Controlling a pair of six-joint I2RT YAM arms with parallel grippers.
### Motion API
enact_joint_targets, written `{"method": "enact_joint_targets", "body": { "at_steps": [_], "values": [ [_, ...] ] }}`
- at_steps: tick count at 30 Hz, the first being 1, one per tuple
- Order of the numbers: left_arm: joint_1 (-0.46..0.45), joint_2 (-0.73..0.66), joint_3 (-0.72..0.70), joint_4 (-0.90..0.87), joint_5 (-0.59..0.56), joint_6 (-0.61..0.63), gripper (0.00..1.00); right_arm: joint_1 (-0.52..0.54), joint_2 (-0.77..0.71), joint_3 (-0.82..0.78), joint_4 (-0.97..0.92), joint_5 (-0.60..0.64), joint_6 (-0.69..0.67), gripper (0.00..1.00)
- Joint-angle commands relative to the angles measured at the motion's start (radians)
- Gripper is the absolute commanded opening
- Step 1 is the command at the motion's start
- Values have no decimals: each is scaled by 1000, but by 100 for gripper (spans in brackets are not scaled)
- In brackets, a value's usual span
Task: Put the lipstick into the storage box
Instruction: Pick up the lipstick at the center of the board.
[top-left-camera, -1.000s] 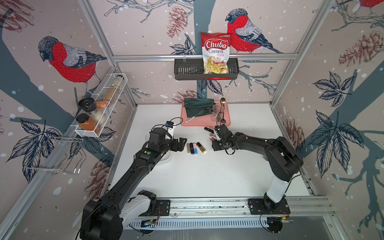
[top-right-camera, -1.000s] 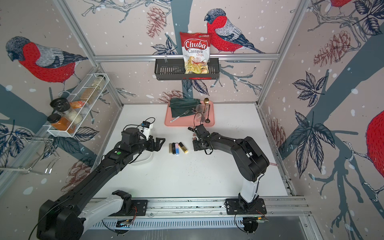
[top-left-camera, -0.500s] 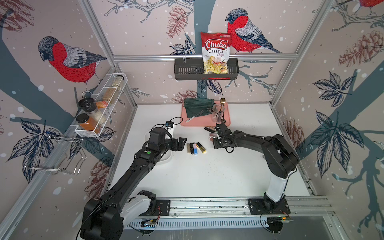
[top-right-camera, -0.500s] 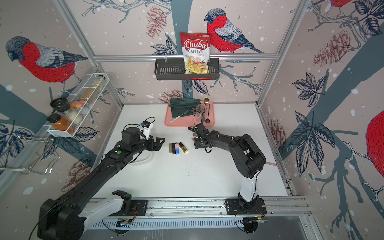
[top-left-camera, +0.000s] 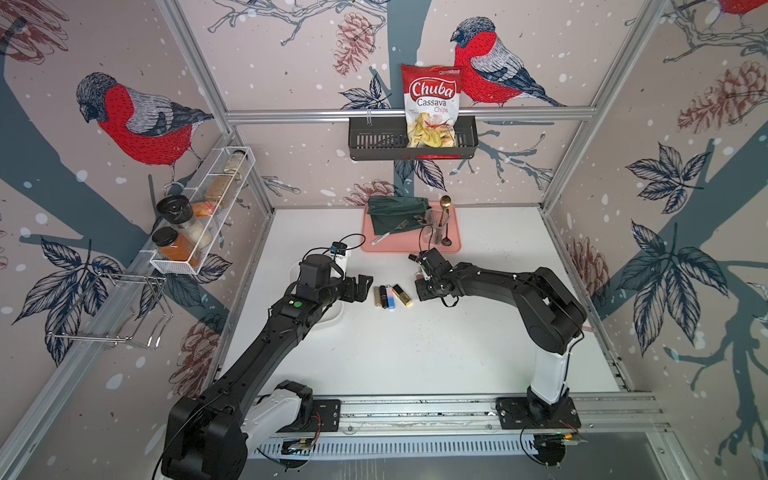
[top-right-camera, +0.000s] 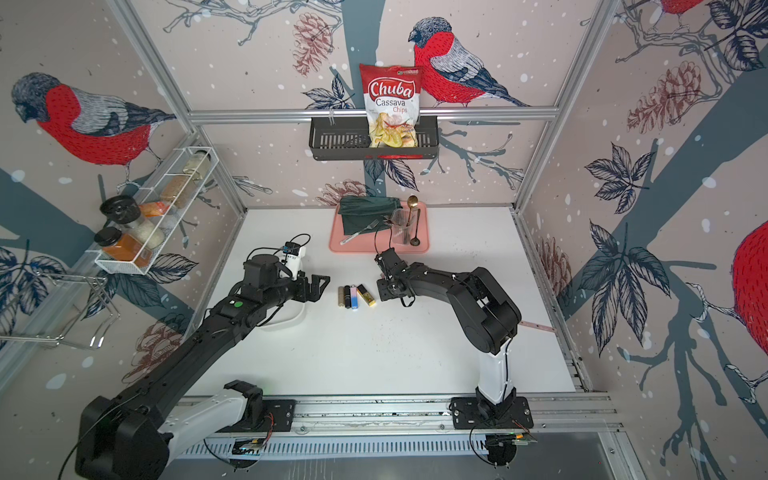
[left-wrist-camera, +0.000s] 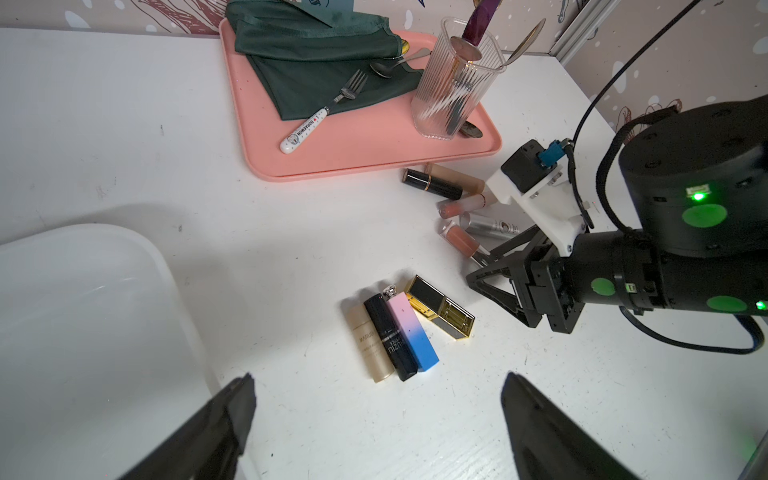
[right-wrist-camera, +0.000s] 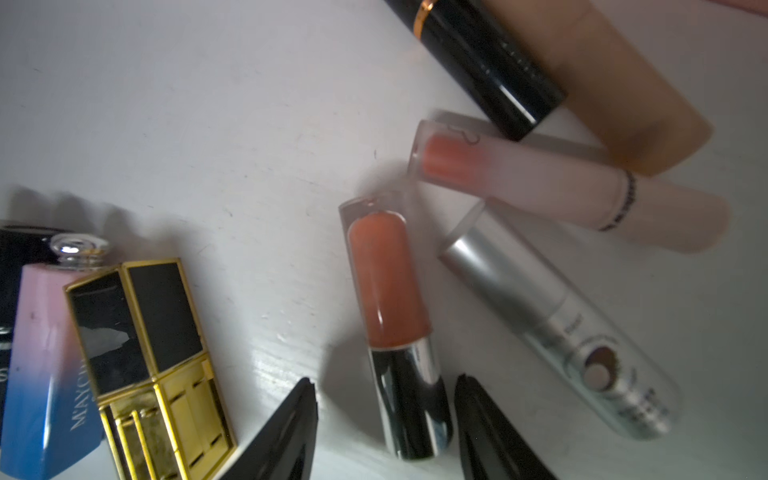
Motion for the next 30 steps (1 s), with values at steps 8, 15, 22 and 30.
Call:
{"method": "enact_joint_targets", "body": {
  "at_steps": [8, 15, 22, 30],
  "values": [
    [5, 4, 7, -5, 9, 7, 96, -9, 53, 53, -21, 49, 3, 53],
    [8, 7, 9, -5, 11, 7, 96, -3, 49, 47, -19, 38, 6, 31],
    [15, 10, 9, -2, 25, 2, 96, 2, -15, -4, 31, 0, -4, 24],
    [71, -1, -6, 45, 148, -51, 96, -55, -194, -142, 204, -300, 12, 23]
  ]
}}
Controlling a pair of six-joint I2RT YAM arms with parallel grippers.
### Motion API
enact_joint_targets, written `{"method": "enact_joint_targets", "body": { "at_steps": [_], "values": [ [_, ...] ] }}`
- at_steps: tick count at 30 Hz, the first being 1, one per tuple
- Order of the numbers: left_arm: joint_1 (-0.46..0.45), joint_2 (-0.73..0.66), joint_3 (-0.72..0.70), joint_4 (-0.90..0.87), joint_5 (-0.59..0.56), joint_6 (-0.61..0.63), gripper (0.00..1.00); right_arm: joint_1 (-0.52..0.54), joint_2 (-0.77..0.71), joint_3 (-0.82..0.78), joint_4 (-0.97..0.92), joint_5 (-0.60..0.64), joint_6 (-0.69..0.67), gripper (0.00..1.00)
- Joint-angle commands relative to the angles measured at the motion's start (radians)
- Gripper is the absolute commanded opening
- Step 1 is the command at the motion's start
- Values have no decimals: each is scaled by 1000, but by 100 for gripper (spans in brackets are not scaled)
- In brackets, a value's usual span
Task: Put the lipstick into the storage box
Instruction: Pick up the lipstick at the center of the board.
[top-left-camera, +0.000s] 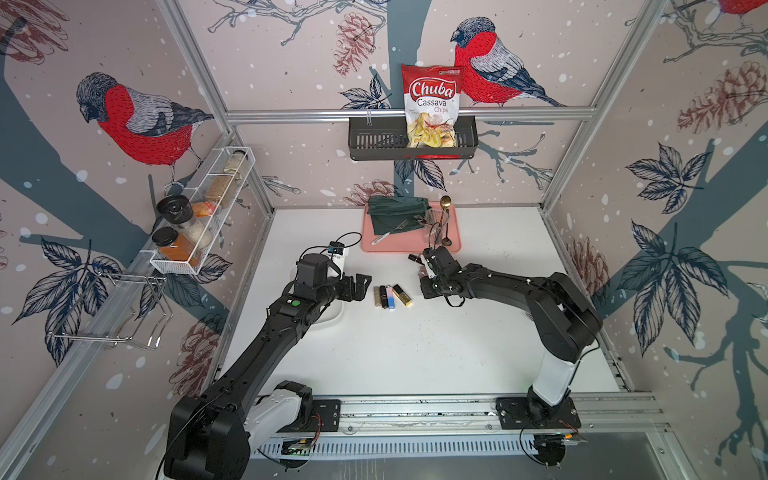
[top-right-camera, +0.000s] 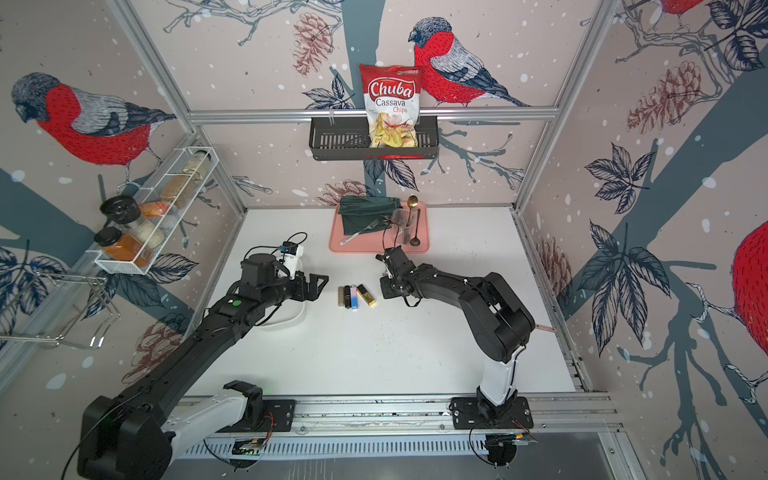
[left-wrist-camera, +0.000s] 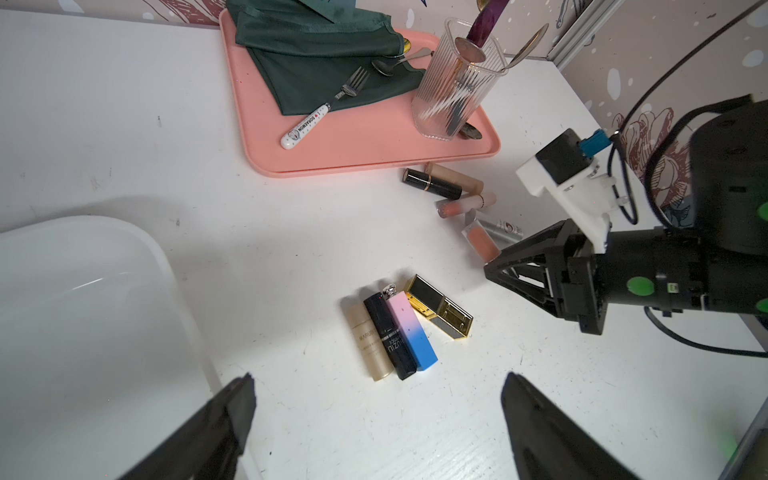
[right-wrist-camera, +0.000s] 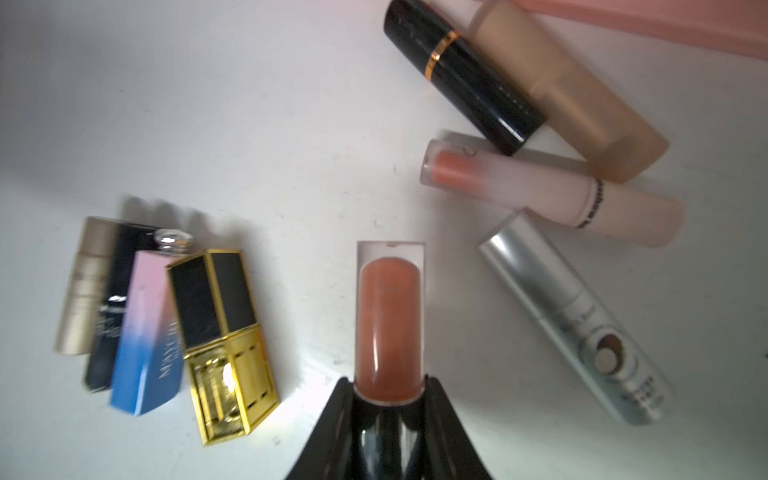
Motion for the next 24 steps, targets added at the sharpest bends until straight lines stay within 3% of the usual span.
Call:
{"method": "enact_joint_targets", "body": {
  "at_steps": [1, 8, 10, 15, 24],
  "values": [
    [25, -14, -8, 58, 108, -48, 95, -25, -80, -55, 134, -223, 11, 23],
    [45, -73, -142, 472, 378, -382, 85, -32, -241, -143, 288, -524, 44, 23],
    [9, -76, -143, 507, 352, -428, 83, -27, -265, -154, 320, -564, 66, 23],
    [-131, -48, -65, 388, 207, -384, 79, 24, -288, -128, 326, -569, 83, 23],
    [-215, -49, -40, 342, 83, -424, 67, 102, -284, -79, 299, -531, 68, 23]
  ]
}}
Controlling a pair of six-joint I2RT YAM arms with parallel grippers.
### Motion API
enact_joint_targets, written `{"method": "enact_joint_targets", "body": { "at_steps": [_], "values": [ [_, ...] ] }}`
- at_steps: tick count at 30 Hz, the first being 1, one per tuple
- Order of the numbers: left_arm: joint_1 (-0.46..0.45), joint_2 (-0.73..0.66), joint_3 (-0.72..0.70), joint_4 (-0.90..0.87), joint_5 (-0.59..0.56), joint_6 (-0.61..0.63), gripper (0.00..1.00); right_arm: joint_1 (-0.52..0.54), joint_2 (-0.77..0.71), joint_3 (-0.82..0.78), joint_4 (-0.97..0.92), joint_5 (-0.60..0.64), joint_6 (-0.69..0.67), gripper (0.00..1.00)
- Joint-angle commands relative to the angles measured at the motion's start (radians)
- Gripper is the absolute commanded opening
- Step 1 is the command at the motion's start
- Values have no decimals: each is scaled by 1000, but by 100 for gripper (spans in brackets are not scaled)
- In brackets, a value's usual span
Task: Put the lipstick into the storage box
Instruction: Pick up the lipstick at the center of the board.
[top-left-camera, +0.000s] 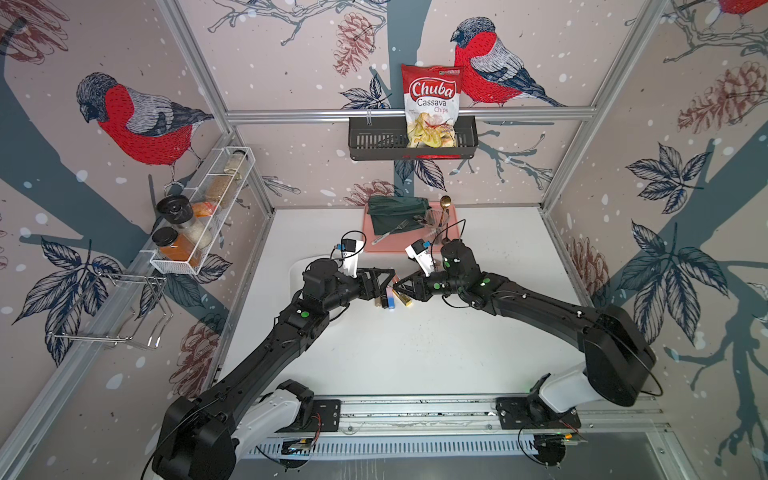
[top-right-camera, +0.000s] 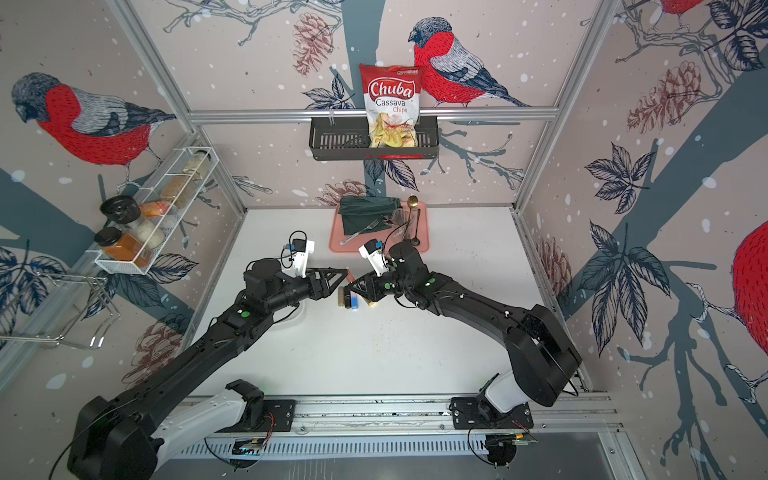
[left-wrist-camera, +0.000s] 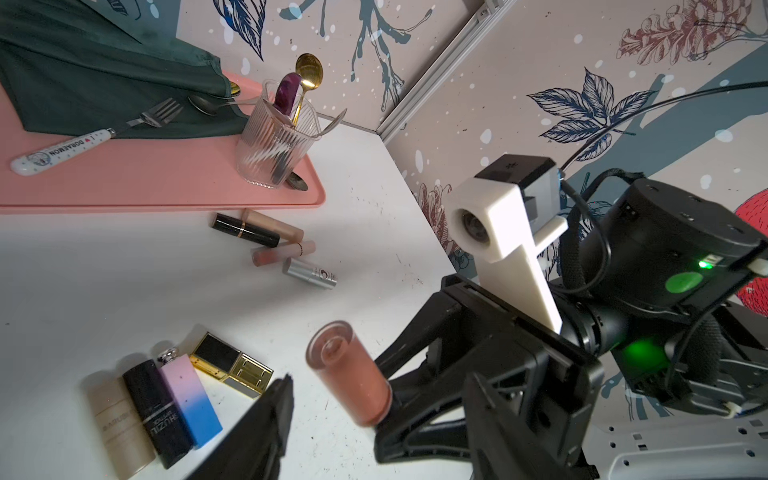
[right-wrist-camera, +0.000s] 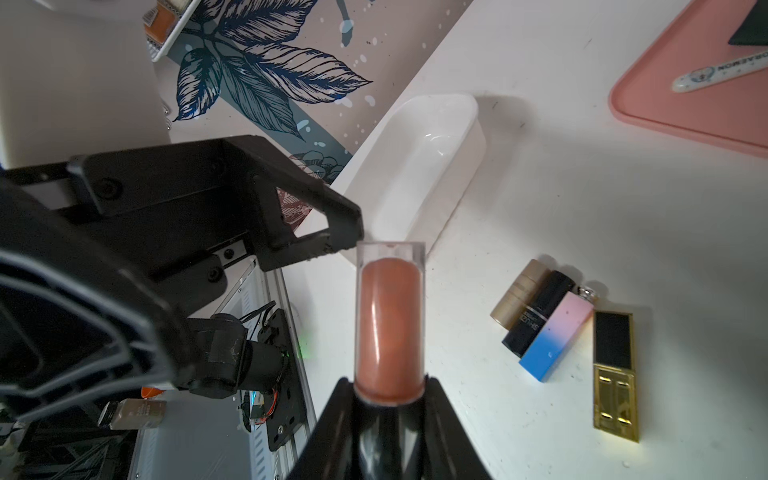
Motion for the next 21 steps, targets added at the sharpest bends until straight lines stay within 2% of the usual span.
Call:
{"method": "enact_joint_targets", "body": {
  "at_steps": [1, 9, 15, 21],
  "values": [
    [-19, -3, 19, -14, -63, -15, 67, 12, -6, 12, 16, 2, -5, 23],
    [-57, 18, 28, -6, -89, -40, 61, 44, -13, 30, 14, 23, -13, 23],
    [-64, 27, 26, 13, -79, -65, 52, 54, -25, 27, 27, 56, -12, 22],
    [-65, 23, 18, 37, -49, -88, 39, 58, -22, 33, 30, 67, -10, 22]
  ]
}}
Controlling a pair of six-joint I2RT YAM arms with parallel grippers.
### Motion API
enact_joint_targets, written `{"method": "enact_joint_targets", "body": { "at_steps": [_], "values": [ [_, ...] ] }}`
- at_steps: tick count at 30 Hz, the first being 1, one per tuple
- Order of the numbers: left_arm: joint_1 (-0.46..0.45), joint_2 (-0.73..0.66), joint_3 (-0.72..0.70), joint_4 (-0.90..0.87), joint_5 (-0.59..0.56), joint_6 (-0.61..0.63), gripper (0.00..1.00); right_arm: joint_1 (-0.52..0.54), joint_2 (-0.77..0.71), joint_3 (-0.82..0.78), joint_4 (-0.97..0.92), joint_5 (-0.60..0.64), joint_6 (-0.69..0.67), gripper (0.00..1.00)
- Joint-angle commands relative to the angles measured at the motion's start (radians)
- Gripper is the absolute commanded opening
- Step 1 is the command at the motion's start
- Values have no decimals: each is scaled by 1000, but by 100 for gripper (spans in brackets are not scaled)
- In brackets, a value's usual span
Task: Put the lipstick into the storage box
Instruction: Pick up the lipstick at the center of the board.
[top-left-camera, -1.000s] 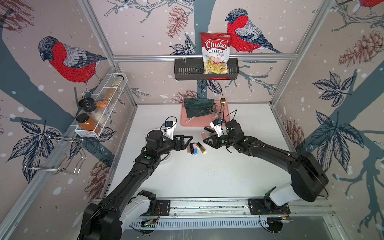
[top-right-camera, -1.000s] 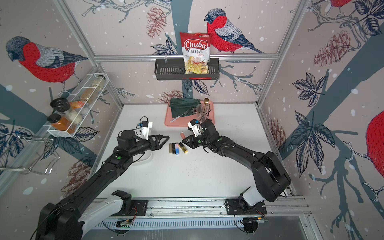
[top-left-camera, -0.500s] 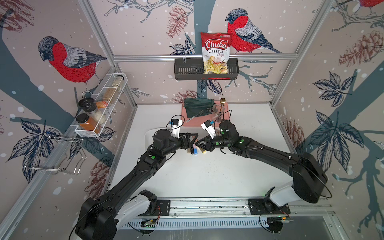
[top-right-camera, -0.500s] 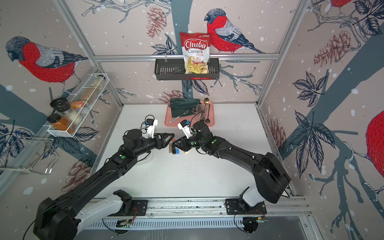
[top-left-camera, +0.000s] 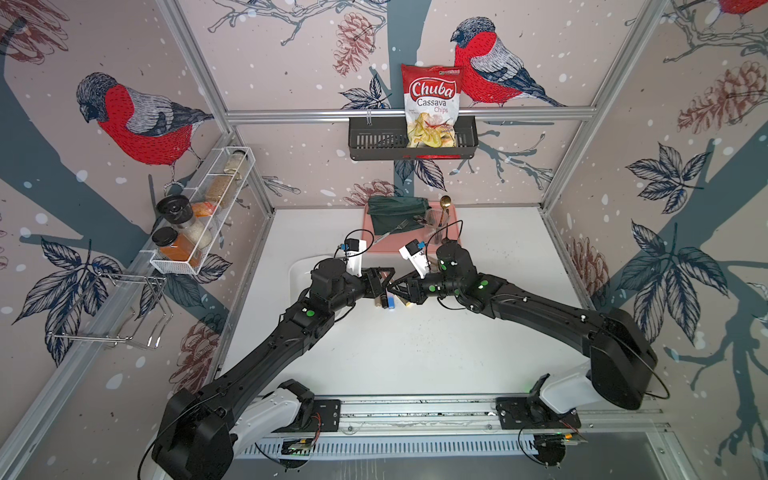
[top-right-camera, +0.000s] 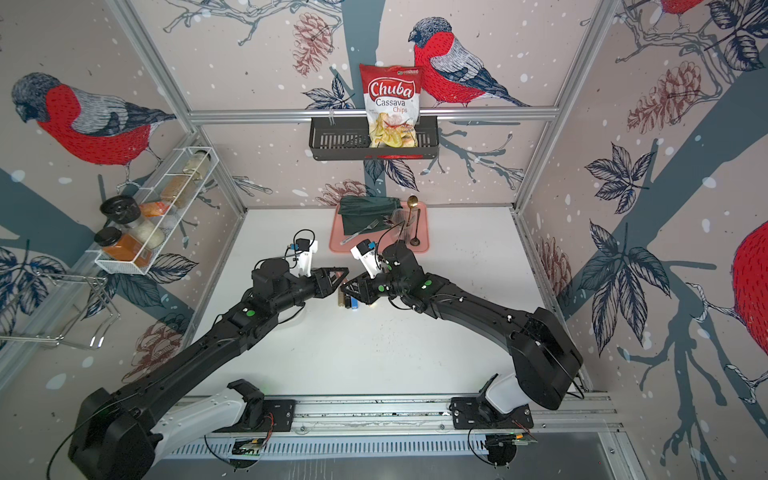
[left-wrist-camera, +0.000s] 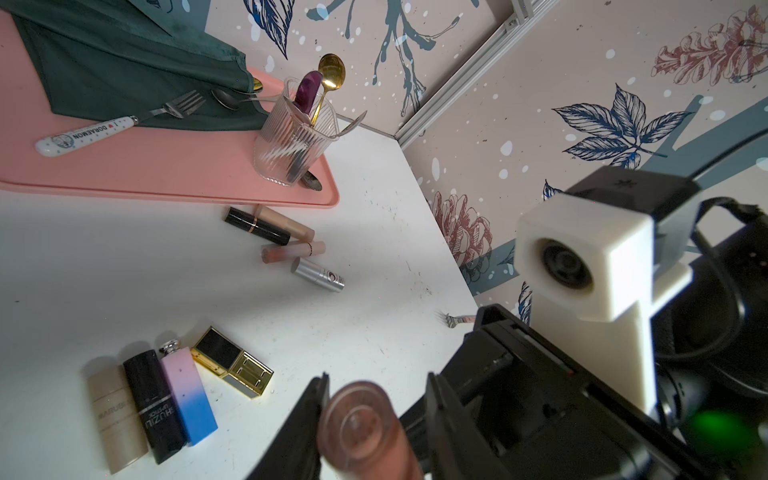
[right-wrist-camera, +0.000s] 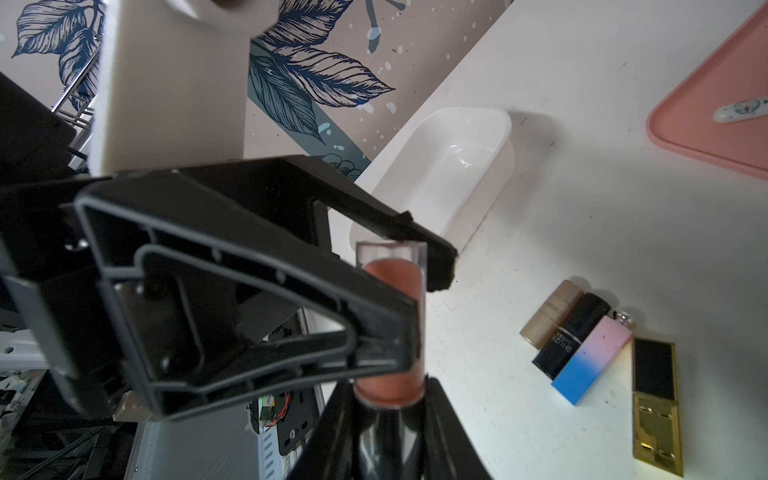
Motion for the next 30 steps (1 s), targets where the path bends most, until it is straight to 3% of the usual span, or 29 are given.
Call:
{"method": "enact_joint_targets", "body": {
  "at_steps": [1, 6, 14, 18, 27, 29, 30],
  "values": [
    [-6, -1, -2, 60, 60, -16, 39, 2, -5, 10, 30, 35, -11, 22],
    [-7, 5, -16, 99, 110, -40, 36, 1, -7, 18, 30, 53, -14, 22],
    [-6, 22, -24, 104, 126, -41, 12, -1, 1, 32, 32, 65, -14, 26],
    [-5, 23, -21, 99, 125, -38, 8, -6, 2, 38, 32, 67, -15, 26],
    [6, 23, -3, 12, 58, -20, 6, -57, -44, 3, 44, 65, 5, 78],
    [23, 22, 9, -46, 26, -10, 6, -84, -82, -25, 45, 66, 13, 96],
    [36, 23, 17, -75, 13, -5, 6, -99, -103, -41, 48, 67, 17, 100]
  ]
}}
